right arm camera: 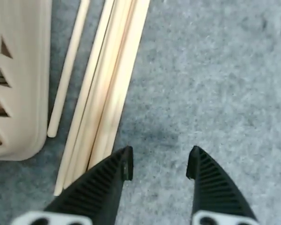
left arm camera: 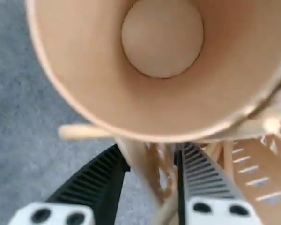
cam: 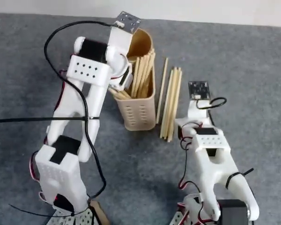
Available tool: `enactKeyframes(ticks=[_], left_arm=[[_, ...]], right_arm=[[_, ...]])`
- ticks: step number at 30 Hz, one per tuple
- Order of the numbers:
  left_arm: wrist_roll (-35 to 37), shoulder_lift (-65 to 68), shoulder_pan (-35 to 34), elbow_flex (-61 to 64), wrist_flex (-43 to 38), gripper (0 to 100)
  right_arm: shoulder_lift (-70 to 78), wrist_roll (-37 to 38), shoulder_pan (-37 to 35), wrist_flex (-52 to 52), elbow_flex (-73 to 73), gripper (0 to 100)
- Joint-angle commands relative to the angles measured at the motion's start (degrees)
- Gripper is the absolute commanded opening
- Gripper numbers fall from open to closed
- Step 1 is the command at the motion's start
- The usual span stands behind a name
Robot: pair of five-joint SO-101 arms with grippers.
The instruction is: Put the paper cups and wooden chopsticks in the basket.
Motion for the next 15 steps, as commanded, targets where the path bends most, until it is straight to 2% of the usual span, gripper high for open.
enactKeyframes(ticks=[1,3,7,15], left_arm=[[-0.35,4.44,1.45,-0.22,-2.02,18],[-0.53,6.02,1.45,-0.22,-2.99,16],[-0.53,6.73,1.45,-2.77,-3.78,1],[-4.92,6.81,0.66,-14.11,1.85,0]], right_arm=[[-0.13,0.62,-0.57,-0.92,-0.31,20.1],[-0.13,0.62,-0.57,-0.92,-0.31,20.1],[-0.13,0.62,-0.57,-1.01,-0.31,20.1],[-0.13,0.62,-0.57,-1.01,-0.31,20.1]])
